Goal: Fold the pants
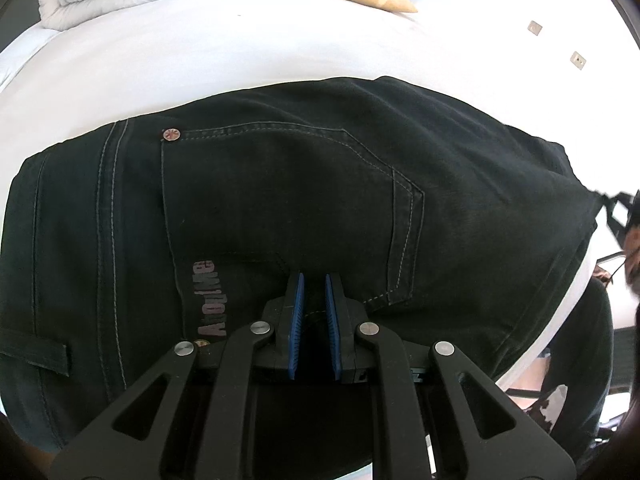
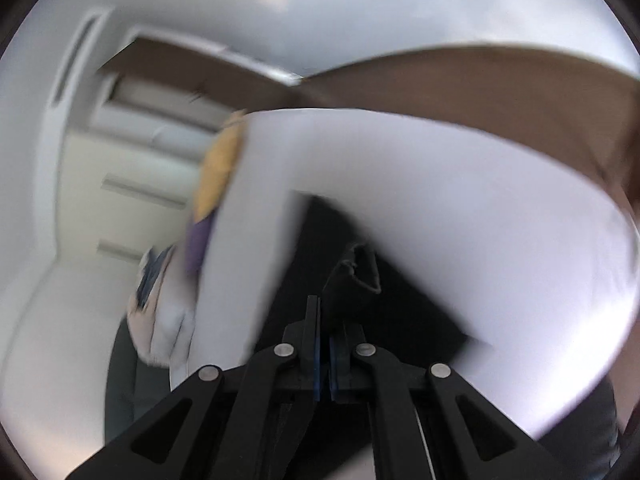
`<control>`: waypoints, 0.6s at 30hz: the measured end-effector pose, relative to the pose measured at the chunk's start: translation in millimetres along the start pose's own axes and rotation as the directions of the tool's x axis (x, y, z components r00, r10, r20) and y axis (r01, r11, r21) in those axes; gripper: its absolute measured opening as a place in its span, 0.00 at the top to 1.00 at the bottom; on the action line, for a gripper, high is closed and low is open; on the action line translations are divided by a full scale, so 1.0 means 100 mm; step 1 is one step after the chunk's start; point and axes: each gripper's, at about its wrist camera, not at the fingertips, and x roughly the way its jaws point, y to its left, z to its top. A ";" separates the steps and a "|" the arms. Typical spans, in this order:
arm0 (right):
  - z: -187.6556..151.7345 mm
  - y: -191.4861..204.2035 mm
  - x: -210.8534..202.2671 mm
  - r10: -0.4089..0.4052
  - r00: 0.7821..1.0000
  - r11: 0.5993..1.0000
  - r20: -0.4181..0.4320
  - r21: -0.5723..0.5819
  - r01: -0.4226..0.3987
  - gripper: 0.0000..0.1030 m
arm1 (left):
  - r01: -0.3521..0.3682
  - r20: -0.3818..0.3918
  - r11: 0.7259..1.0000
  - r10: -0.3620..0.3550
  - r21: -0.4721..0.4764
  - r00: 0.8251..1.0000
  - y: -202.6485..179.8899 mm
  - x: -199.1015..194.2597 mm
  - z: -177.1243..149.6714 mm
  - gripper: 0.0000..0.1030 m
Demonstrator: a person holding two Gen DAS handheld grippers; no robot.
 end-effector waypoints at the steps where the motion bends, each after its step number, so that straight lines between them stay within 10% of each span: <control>1: -0.07 -0.17 -0.01 -0.014 1.000 0.999 0.009 0.032 0.013 0.96 | 0.000 -0.002 1.000 0.000 0.000 1.000 0.00 0.00 0.01 0.89; 18: -0.15 -0.43 -0.04 0.042 0.998 0.991 0.042 0.123 -0.046 0.99 | -0.031 -0.012 0.999 0.031 0.038 0.999 0.00 -0.15 -0.05 0.89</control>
